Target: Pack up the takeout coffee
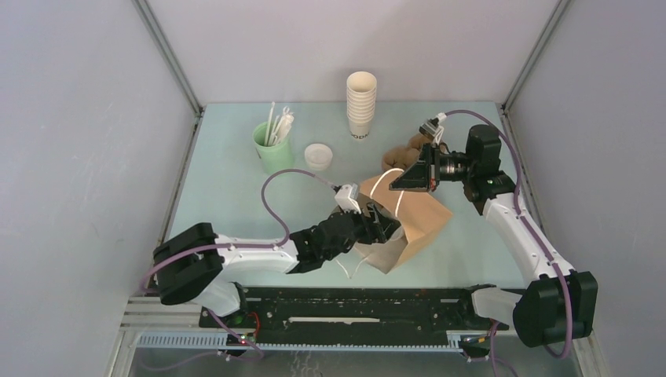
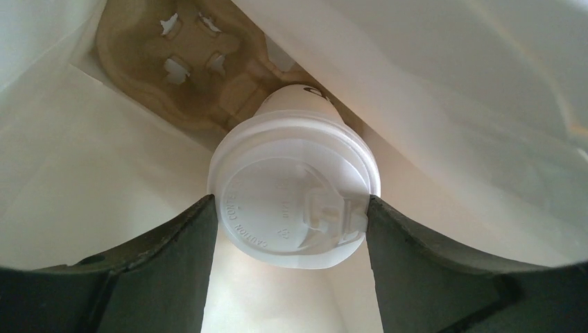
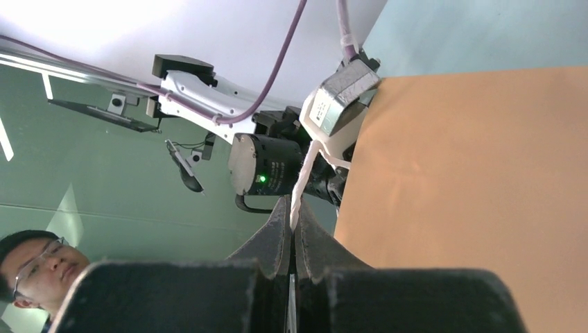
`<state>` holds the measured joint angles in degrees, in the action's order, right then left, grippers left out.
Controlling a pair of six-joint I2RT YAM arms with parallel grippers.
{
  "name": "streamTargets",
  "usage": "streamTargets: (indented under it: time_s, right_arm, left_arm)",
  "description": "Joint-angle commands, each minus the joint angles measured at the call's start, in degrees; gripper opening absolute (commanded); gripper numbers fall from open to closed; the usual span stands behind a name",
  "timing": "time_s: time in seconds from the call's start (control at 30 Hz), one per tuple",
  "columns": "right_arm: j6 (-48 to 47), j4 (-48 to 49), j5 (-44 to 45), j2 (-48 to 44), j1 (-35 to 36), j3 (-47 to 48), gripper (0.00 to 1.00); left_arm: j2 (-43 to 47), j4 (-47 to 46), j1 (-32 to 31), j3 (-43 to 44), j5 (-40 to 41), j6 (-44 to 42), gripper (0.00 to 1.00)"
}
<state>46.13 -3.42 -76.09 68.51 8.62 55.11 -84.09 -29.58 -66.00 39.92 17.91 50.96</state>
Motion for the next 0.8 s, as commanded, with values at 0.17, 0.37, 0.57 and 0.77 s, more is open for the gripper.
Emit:
streamTargets:
  time_s: [0.17, 0.37, 0.57, 0.77]
  right_arm:
    - [12.1, 15.7, 1.8, -1.6, -0.4, -1.7, 0.00]
    - [12.3, 14.0, 3.2, -2.0, -0.1, -1.7, 0.00]
    - [14.3, 13.2, 7.2, -3.6, 1.8, -1.7, 0.00]
    - [16.3, 9.6, 16.3, -5.8, 4.9, -1.7, 0.00]
  left_arm:
    - [-4.1, -3.8, -0.4, 0.7, 5.4, 2.7, 0.40]
    - [-4.4, -1.6, -0.4, 2.1, 7.8, 4.1, 0.41]
    - [-0.4, 0.0, -0.3, 0.9, 9.5, 2.8, 0.41]
    - [7.0, 6.7, 0.3, 0.3, 10.0, -0.7, 0.40]
